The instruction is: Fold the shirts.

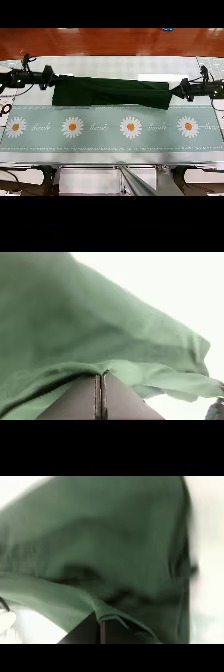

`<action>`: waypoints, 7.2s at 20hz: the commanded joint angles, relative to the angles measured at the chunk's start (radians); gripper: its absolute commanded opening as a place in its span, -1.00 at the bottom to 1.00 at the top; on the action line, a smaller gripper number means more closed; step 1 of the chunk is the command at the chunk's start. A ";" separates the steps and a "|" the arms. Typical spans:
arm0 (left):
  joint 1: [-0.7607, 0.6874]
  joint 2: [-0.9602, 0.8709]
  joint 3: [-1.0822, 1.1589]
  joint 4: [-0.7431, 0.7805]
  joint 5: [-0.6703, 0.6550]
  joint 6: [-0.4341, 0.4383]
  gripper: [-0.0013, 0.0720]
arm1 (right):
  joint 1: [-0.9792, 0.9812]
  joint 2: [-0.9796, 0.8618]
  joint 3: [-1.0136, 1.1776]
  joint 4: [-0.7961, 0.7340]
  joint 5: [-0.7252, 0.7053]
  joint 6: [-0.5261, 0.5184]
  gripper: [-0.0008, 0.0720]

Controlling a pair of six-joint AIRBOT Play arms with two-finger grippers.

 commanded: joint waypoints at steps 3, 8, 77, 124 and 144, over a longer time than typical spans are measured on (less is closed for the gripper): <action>-0.033 -0.261 0.337 0.045 -0.093 -0.124 -0.92 | 0.022 -0.180 0.240 0.015 -0.026 0.031 -0.90; -0.037 -0.329 0.394 0.066 -0.107 -0.122 -0.92 | 0.023 -0.270 0.348 0.024 -0.029 0.047 -0.90; -1.046 -0.513 0.761 0.196 0.006 -0.318 -0.92 | 0.085 0.556 0.312 -0.240 0.354 0.126 -0.90; 0.013 0.848 -0.400 0.203 -0.009 0.029 -0.92 | 0.233 0.549 -0.180 -0.772 0.036 0.502 0.15; -0.160 0.804 -0.591 0.203 0.106 0.026 -0.92 | 0.343 0.043 -0.395 0.264 -0.221 -0.023 0.16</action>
